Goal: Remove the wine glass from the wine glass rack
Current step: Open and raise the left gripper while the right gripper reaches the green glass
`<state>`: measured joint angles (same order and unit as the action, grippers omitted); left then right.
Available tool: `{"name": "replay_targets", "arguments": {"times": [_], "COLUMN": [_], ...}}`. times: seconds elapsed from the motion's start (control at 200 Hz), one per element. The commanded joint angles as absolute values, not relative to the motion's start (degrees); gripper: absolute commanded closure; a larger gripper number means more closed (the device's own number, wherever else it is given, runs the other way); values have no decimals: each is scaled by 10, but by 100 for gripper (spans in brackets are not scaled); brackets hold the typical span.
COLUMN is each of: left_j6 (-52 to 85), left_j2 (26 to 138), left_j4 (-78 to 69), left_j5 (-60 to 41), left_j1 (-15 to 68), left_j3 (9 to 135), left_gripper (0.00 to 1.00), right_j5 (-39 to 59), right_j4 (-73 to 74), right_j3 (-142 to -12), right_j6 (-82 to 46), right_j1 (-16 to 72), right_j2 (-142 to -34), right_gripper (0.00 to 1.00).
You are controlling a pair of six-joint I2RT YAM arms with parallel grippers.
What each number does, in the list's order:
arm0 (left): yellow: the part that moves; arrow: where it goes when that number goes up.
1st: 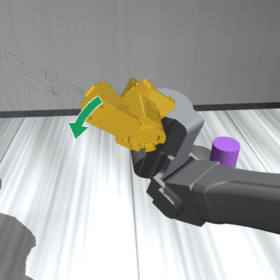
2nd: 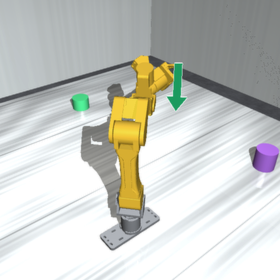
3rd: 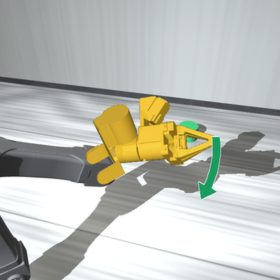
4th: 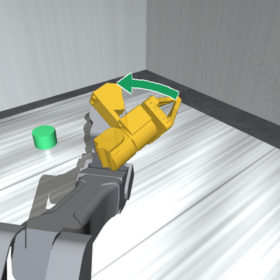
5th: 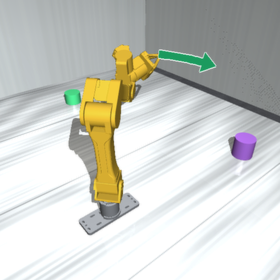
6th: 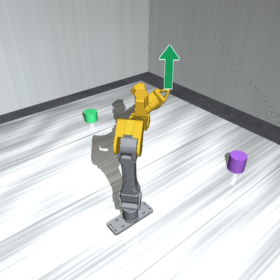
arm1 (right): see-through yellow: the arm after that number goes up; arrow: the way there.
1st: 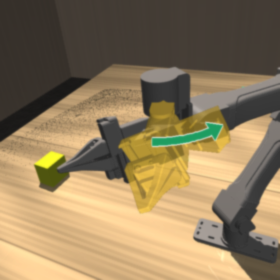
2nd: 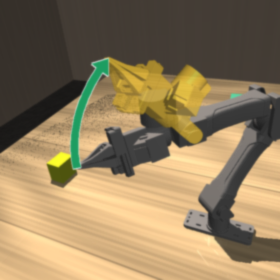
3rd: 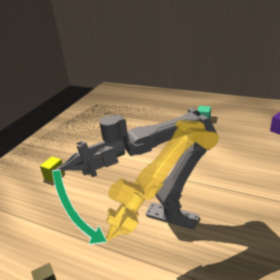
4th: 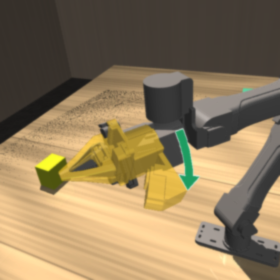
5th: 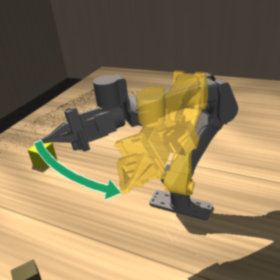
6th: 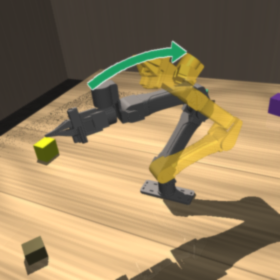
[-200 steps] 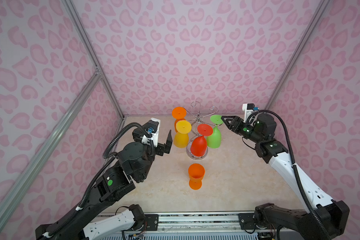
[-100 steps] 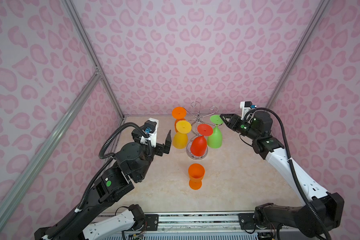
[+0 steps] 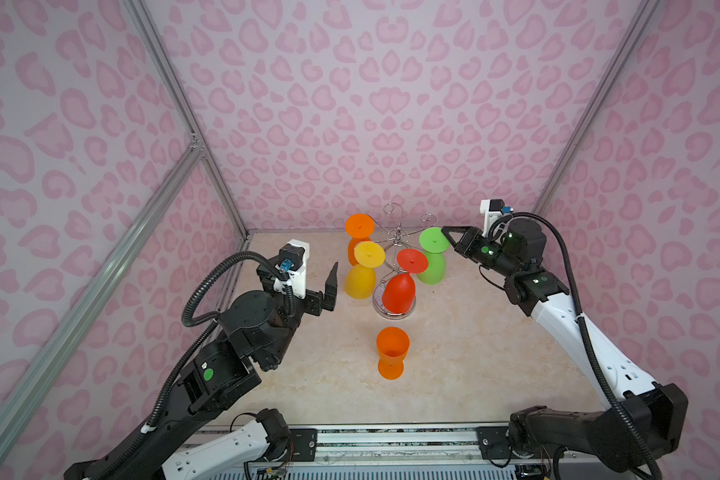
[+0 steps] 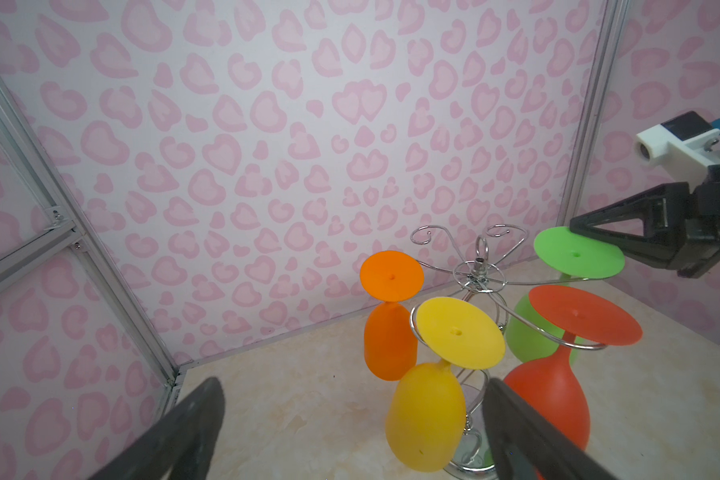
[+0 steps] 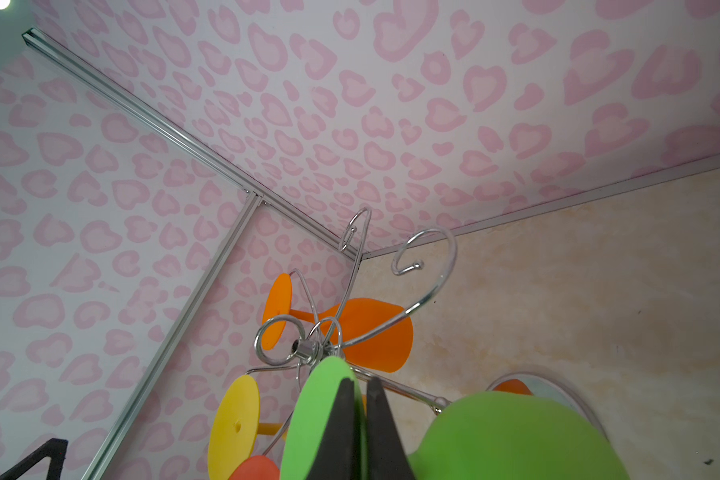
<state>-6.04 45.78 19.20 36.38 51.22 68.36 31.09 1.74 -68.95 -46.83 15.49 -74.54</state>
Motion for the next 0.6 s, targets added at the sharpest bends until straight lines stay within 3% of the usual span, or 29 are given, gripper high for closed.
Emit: {"name": "replay_targets", "arguments": {"times": [0.0,0.31,0.595], "left_j6": [-57,-55,-55], "left_j2": [454,449,452], "left_j4": [173,180,184], "left_j5": [363,362,359], "left_j1": [512,512,512], "left_j3": [680,675,677], "left_gripper": [2,2,2], "right_j5": [312,351,400], "right_j4": [3,54,187], "right_j3": [-692,-684,-640], "right_j6": [-466,-531,-652], "right_j1": [156,146,121], "right_j2": [-745,-750,-753], "right_gripper": [99,100,100]}}
